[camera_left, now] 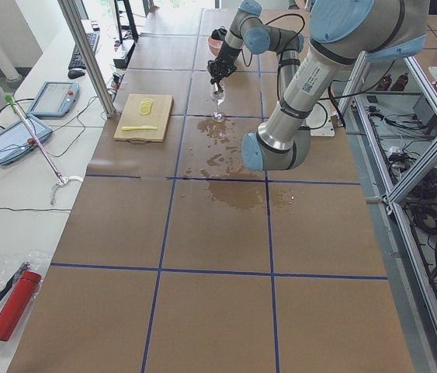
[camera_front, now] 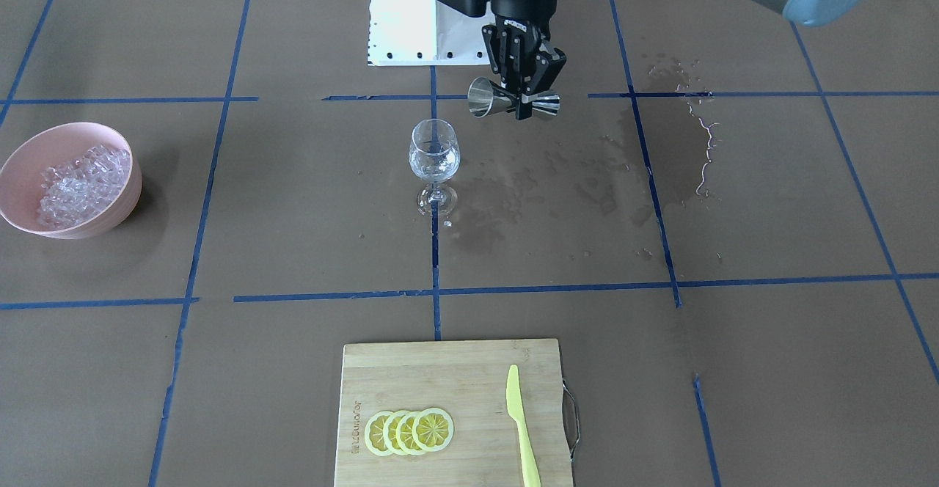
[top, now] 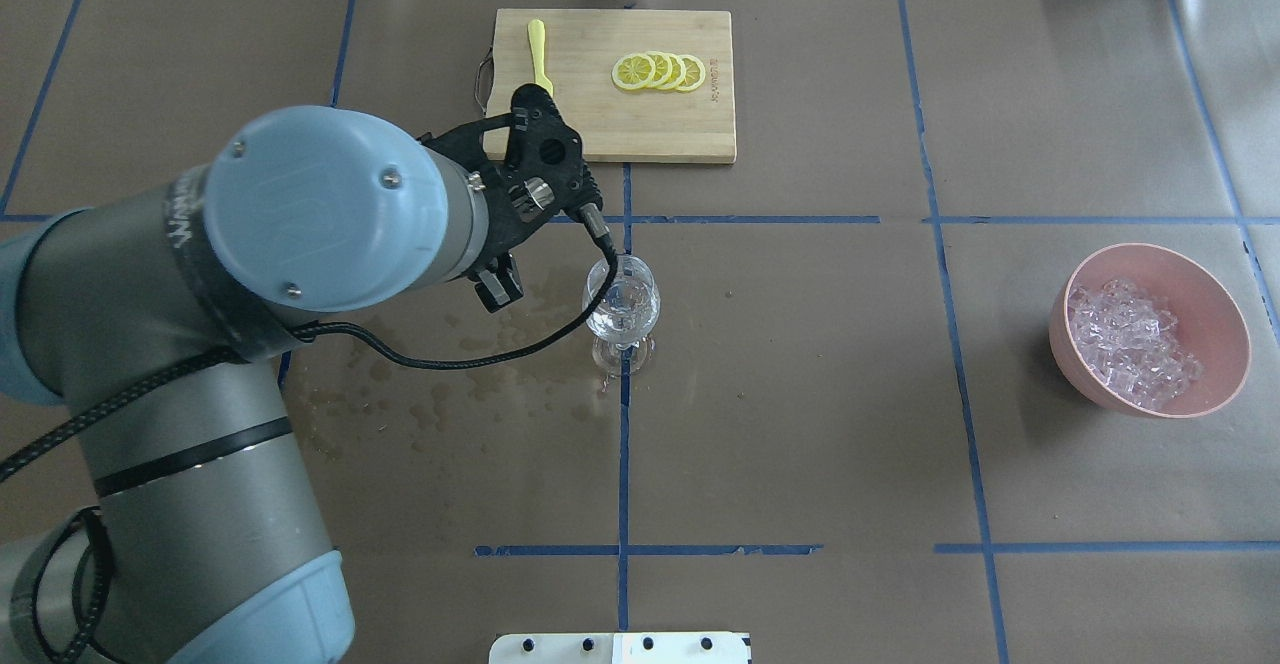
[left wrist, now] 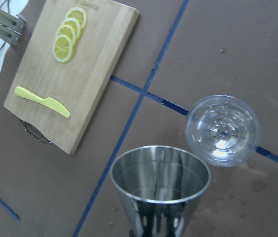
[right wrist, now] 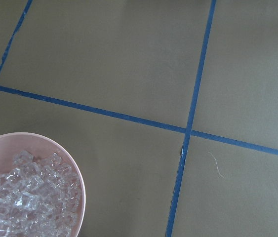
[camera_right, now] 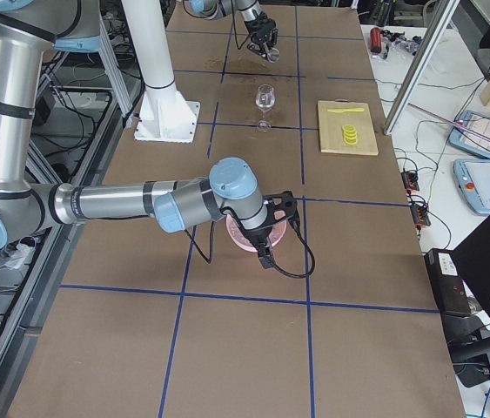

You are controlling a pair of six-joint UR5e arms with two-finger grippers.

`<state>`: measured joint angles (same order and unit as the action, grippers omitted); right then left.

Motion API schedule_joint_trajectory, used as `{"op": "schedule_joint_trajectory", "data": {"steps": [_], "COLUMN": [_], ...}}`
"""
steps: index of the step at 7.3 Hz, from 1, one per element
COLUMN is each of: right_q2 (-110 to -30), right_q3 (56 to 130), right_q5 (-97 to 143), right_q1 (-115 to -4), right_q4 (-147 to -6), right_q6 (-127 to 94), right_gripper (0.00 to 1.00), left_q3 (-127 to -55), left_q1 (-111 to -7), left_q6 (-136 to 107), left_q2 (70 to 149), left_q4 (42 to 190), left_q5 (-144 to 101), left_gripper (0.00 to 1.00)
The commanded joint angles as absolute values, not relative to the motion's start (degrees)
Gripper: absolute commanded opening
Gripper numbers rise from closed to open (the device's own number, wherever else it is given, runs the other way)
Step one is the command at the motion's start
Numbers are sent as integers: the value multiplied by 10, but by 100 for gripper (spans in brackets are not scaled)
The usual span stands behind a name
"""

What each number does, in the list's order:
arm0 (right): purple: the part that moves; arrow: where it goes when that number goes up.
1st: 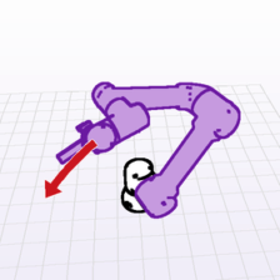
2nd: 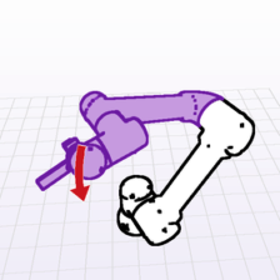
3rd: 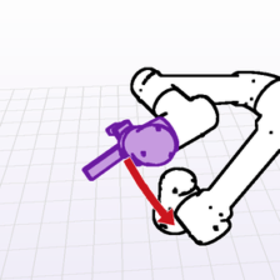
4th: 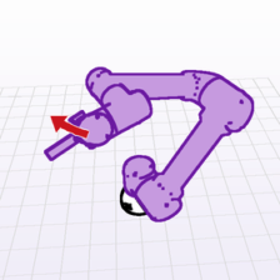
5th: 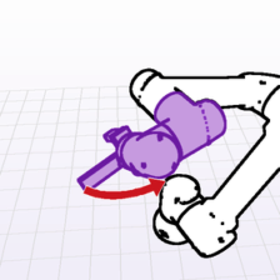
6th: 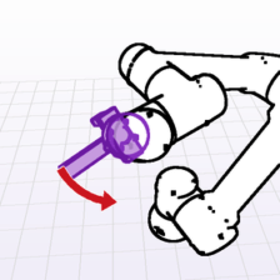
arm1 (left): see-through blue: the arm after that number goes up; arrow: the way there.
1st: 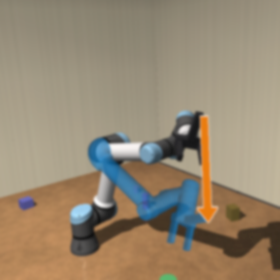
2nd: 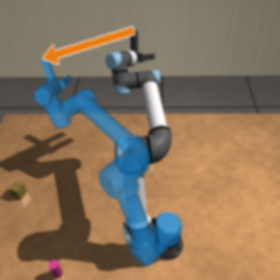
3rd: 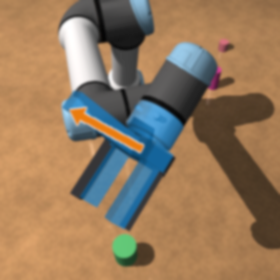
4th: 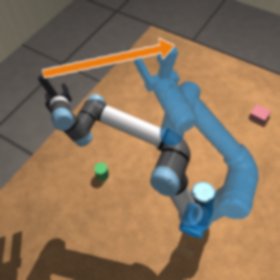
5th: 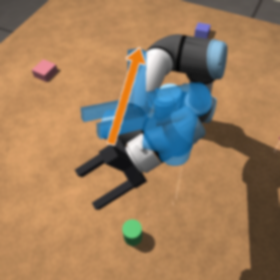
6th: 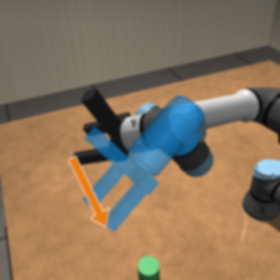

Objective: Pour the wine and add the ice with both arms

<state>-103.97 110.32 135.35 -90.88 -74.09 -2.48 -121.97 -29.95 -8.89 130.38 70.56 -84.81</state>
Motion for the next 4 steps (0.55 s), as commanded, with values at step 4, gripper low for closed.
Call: {"op": "schedule_joint_trajectory", "data": {"steps": [4], "right_q2": [-1040], "right_q3": [1104], "right_q5": [1354], "right_q1": [-909], "right_q4": [-741], "right_q6": [-25], "right_gripper": [100], "left_q3": [-1277], "left_q1": [-321], "left_q6": [-174], "left_q2": [996], "left_q4": [1137], "left_q5": [-847], "left_gripper": [0]}}
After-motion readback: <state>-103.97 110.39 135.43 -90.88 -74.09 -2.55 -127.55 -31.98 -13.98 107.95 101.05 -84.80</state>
